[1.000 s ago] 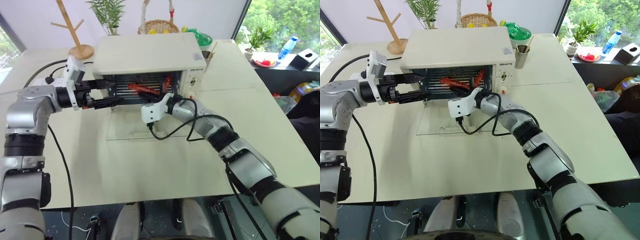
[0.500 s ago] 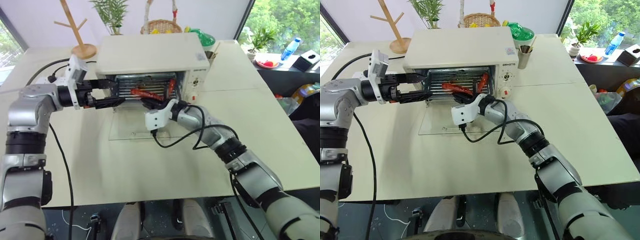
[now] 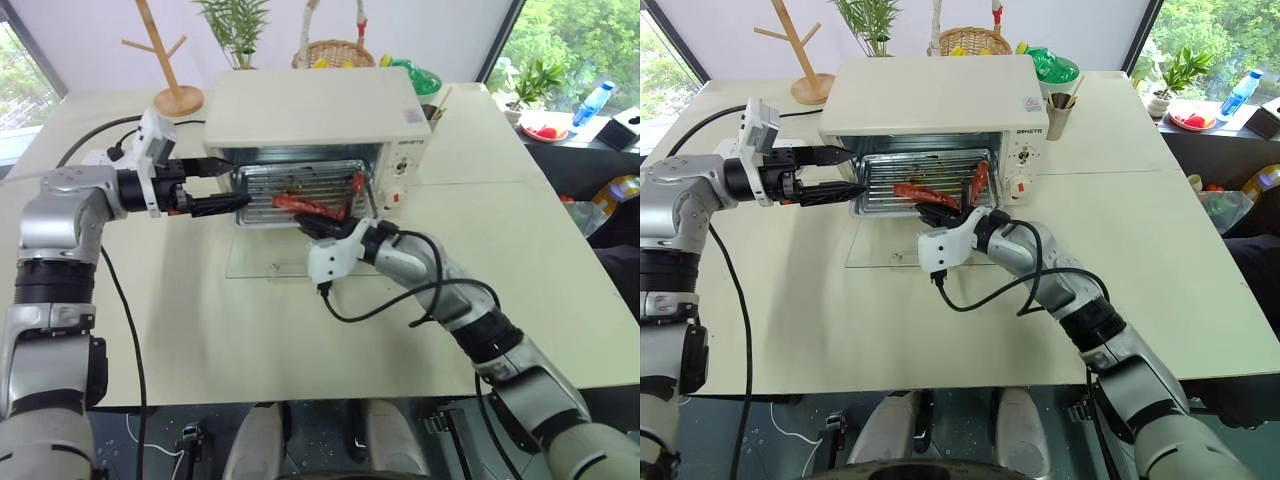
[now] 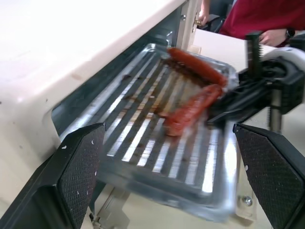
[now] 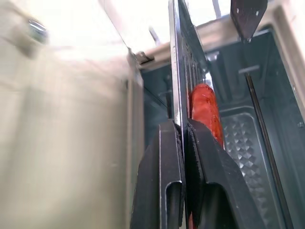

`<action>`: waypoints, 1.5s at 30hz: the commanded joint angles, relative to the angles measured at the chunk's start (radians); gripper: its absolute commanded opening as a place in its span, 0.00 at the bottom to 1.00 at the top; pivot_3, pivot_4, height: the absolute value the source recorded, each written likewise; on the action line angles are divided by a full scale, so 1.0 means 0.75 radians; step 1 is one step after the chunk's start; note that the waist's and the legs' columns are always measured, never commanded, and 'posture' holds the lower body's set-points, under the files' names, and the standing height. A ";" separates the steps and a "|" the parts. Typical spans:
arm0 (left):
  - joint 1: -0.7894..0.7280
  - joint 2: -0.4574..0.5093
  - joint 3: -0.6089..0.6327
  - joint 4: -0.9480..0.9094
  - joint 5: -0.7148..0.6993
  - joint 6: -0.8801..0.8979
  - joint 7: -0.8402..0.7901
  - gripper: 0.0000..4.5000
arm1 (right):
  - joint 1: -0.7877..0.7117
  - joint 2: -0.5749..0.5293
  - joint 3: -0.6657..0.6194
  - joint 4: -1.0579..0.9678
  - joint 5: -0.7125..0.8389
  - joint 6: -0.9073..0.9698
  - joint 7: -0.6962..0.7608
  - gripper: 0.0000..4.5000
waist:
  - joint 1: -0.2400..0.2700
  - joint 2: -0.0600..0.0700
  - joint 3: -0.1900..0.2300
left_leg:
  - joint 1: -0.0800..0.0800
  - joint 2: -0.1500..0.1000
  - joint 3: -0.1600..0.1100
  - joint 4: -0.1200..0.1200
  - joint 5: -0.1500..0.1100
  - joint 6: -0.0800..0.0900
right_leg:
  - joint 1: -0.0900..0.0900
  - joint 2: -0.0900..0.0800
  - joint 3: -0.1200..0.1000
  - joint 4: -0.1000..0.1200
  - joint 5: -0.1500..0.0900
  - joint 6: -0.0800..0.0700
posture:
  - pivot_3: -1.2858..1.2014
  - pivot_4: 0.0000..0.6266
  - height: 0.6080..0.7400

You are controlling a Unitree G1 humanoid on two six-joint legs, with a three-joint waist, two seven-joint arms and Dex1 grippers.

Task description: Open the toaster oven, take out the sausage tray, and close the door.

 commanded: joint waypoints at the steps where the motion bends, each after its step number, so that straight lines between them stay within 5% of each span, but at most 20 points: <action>1: -0.043 0.003 -0.004 0.004 0.012 -0.024 -0.024 1.00 | 0.048 -0.049 -0.078 -0.144 0.043 0.002 0.027 0.01 | -0.004 0.000 0.000 | 0.000 0.000 0.000 0.000 0.000 0.000 | 0.000 0.000 0.000 0.000 0.000 0.000 | 0.52 0.24 1.00; 12: -0.036 0.038 -0.001 -0.043 -0.049 0.110 -0.125 1.00 | 0.211 -0.214 -0.135 -0.307 0.145 -0.109 0.106 0.01 | -0.006 -0.001 0.000 | 0.000 0.000 0.000 0.001 0.000 0.000 | 0.000 0.000 0.000 0.001 0.000 0.000 | 0.52 0.24 1.00; 17: 0.035 0.147 0.094 -0.162 -0.210 0.429 -0.139 1.00 | 0.241 -0.255 -0.155 -0.311 0.151 -0.173 0.099 0.01 | -0.010 -0.001 0.000 | 0.001 0.001 0.000 0.001 0.000 0.000 | 0.000 0.000 0.000 0.001 0.000 0.000 | 0.52 0.24 1.00; 23: 0.385 0.277 0.311 -0.441 -0.496 0.938 -0.039 1.00 | 0.290 -0.301 -0.186 -0.326 0.190 -0.278 0.095 0.01 | -0.016 -0.001 0.001 | 0.003 0.003 -0.002 -0.001 0.000 0.000 | 0.000 0.001 0.003 0.001 -0.001 0.000 | 0.52 0.24 1.00; 33: 0.503 -0.021 0.615 -0.623 -0.821 1.415 0.459 1.00 | 0.284 -0.296 -0.203 -0.363 0.233 -0.349 0.111 0.01 | -0.006 -0.004 0.001 | 0.003 0.002 -0.006 0.002 0.000 0.000 | 0.003 0.000 0.005 0.001 -0.001 0.000 | 0.52 0.24 1.00; 45: 0.391 -0.362 0.716 -0.550 -0.902 1.524 0.901 1.00 | 0.277 -0.276 -0.200 -0.404 0.261 -0.345 0.138 0.01 | -0.006 -0.005 0.000 | 0.004 0.001 -0.006 0.002 0.001 -0.001 | 0.003 0.001 0.006 0.002 0.000 0.000 | 0.52 0.24 1.00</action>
